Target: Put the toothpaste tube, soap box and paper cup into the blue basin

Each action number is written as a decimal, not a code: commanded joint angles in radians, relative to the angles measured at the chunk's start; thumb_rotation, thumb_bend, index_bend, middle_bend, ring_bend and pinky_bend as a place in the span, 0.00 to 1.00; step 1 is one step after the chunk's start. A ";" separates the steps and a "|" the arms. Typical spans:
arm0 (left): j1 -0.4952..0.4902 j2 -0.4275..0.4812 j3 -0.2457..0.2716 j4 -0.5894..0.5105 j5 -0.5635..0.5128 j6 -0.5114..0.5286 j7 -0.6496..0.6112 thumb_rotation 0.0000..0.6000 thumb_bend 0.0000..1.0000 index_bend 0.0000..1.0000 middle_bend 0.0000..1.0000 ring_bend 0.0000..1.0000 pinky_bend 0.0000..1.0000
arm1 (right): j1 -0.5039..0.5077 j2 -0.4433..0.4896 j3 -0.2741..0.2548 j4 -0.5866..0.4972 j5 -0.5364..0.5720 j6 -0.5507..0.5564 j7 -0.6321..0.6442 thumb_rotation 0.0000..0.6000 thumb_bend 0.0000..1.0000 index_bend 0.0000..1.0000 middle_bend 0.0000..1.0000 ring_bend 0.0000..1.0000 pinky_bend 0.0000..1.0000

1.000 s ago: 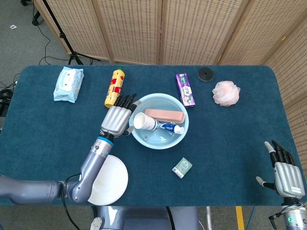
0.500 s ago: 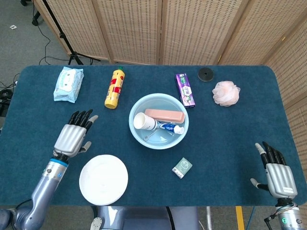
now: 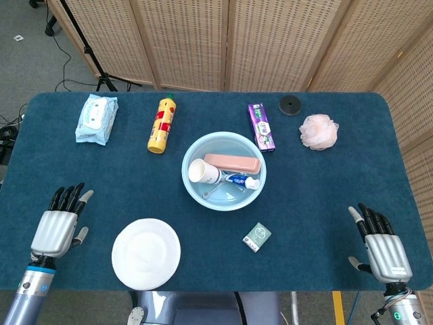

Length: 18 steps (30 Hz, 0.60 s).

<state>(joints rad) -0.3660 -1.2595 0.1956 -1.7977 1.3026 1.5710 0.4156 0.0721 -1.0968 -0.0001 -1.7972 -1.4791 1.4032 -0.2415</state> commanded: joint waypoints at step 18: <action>0.074 0.015 -0.062 0.004 0.047 -0.042 -0.018 1.00 0.31 0.00 0.00 0.00 0.00 | 0.007 -0.024 -0.003 -0.009 0.006 -0.015 -0.043 1.00 0.14 0.00 0.00 0.00 0.08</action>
<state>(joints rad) -0.2942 -1.2441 0.1369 -1.7954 1.3484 1.5320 0.3983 0.0791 -1.1207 -0.0028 -1.8064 -1.4735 1.3885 -0.2842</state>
